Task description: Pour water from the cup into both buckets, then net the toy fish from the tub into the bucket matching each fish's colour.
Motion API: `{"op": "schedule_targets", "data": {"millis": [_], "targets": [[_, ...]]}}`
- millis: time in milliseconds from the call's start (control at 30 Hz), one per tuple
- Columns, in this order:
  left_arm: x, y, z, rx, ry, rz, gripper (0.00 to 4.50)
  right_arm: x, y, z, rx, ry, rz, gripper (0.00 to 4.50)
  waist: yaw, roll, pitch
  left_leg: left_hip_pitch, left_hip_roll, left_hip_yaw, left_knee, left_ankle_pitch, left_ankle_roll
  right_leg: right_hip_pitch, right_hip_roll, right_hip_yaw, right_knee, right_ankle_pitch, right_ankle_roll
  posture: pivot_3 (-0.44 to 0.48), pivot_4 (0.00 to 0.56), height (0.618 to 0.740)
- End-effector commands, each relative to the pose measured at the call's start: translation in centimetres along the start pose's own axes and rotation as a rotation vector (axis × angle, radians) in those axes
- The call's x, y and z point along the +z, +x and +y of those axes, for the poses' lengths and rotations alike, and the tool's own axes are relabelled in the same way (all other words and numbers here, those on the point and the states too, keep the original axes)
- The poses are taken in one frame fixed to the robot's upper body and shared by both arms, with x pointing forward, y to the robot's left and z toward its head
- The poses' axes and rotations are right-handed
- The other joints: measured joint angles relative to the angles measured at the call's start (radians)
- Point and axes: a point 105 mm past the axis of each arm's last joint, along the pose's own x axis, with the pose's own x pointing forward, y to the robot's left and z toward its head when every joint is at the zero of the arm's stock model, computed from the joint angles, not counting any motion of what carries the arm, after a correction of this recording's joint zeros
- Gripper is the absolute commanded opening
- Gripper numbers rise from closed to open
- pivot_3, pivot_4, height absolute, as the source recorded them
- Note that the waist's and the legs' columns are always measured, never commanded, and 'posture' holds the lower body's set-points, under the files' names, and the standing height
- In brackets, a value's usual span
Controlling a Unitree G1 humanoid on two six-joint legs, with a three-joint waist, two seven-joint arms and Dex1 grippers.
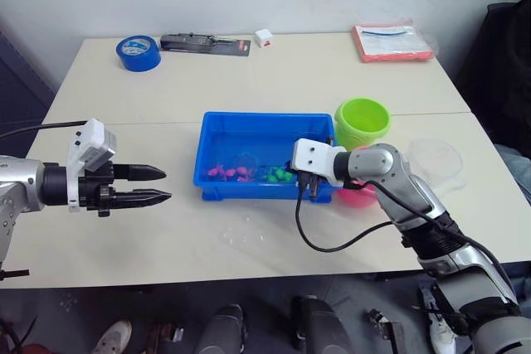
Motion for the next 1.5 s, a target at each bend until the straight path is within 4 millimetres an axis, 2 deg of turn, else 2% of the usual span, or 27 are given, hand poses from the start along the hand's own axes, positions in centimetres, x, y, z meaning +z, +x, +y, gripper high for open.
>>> {"op": "schedule_targets", "data": {"millis": [33,300,400,700,1500], "targets": [[1.1,-0.6,-0.2,0.015,0.05,-0.013,2.79,1.8,-1.4,-1.7,-0.046,0.068,-0.054,0.8,0.0,0.0,0.0,0.0,0.0,0.0,0.0,0.0,0.0,0.0,0.0,0.0,0.0,0.0,0.0,0.0,0.15,0.737],[1.2,-0.3,0.1,0.011,0.051,-0.018,2.79,2.0,-2.7,-1.8,-0.01,0.295,-0.06,0.8,0.0,0.0,0.0,0.0,0.0,0.0,0.0,0.0,0.0,0.0,0.0,0.0,0.0,0.0,0.0,0.0,0.15,0.737],[1.2,-0.3,0.2,0.011,0.052,-0.02,2.79,1.9,-3.0,-1.7,-0.004,0.315,-0.052,0.8,0.0,0.0,0.0,0.0,0.0,0.0,0.0,0.0,0.0,0.0,0.0,0.0,0.0,0.0,0.0,0.0,0.15,0.737],[1.2,-0.3,0.3,0.012,0.056,-0.016,2.79,0.3,-2.1,-2.1,-0.088,0.192,0.049,0.8,-0.002,0.0,0.0,0.0,0.0,0.0,0.0,0.0,0.0,0.0,0.0,0.0,0.0,0.0,0.0,0.0,0.15,0.737],[1.0,-0.5,-0.1,0.015,0.035,-0.012,2.79,2.2,-0.7,1.4,0.06,0.123,0.004,0.8,-0.011,0.0,0.0,0.0,0.0,0.0,-0.001,0.0,0.0,0.0,0.0,0.0,0.0,0.0,0.0,0.0,0.15,0.737]]}}
